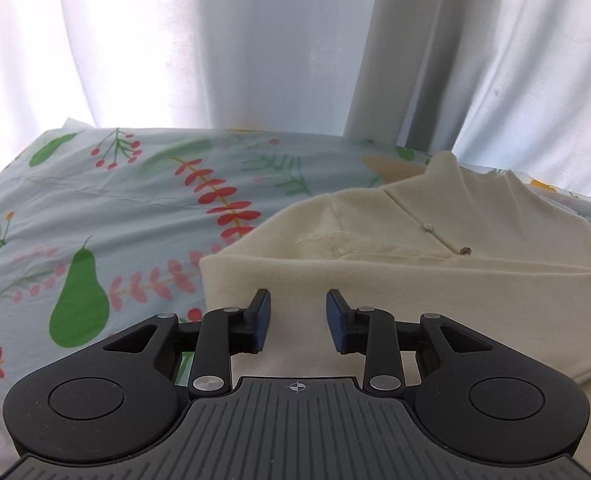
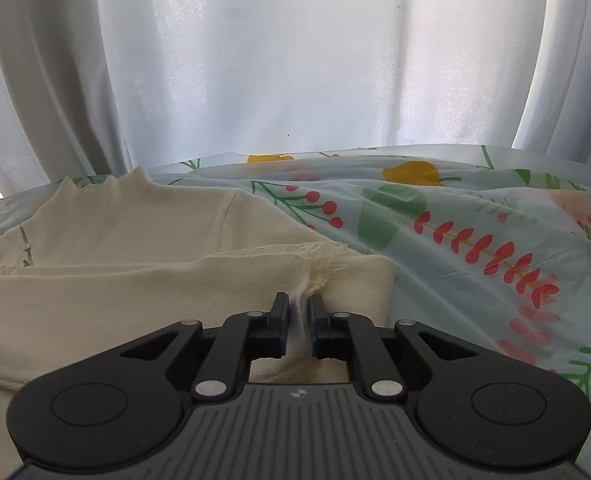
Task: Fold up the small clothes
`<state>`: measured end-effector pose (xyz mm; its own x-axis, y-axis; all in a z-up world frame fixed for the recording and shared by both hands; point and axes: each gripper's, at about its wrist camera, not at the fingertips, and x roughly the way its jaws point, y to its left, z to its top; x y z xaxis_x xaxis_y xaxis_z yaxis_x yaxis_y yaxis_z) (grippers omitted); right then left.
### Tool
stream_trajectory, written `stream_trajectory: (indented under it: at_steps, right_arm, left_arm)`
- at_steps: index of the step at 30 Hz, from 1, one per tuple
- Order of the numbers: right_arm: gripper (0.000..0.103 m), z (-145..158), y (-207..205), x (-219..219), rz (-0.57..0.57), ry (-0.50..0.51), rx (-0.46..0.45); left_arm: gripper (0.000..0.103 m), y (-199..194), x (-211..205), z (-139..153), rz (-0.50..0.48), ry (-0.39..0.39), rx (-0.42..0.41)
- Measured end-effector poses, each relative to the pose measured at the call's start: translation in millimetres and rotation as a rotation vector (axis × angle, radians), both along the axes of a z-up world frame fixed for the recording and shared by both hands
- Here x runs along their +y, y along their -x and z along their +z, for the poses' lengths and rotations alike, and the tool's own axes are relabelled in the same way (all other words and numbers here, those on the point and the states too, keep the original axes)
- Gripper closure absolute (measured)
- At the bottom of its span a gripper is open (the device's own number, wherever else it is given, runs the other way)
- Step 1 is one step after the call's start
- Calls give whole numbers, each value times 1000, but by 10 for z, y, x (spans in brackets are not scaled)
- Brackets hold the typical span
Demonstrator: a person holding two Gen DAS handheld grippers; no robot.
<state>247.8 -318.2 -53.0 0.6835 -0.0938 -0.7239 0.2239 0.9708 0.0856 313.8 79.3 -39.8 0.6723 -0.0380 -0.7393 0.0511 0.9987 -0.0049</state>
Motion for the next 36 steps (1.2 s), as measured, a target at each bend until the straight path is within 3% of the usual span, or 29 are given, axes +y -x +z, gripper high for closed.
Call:
stream_trajectory:
  at_steps: [2,5,8,12,15,18,24,27,30,32,36]
  right_arm:
    - [70,110,192,2,34,-22,-32]
    - [61,294,679,103,128,-65,-80]
    - [51,418,1221,235,226,-148,-65]
    - [51,456,2045,399,310,-303,20]
    - [51,383,2541,459,282,-281,92]
    - [51,294,2837,328,199,-322,150]
    - [53,179,3093,102,111,-289,235]
    - [56,115,3187,39,109,-329,255]
    - [63,70,3215,49,123,-366,255]
    - [75,54,3202,70,136,-386,258]
    - [89,42,3182,100,137,-380,268]
  left_arm:
    - [62,205,4,112,-30,-10,1]
    - [54,611,7,293,-78,0,21]
    - [49,1063,27,435,-105,32,66]
    - [44,1749,67,485,-126,60,117]
    - [44,2105,84,349,-135,34,209]
    - [45,2350,164,151,-130,19,312]
    - [54,2726,461,15,-63,99,414]
    - [57,2835,560,10,-67,170,442]
    - [70,2898,600,9,-77,217,462]
    - [79,2927,620,7,-75,230,482]
    - [84,2971,664,1,-99,259,495]
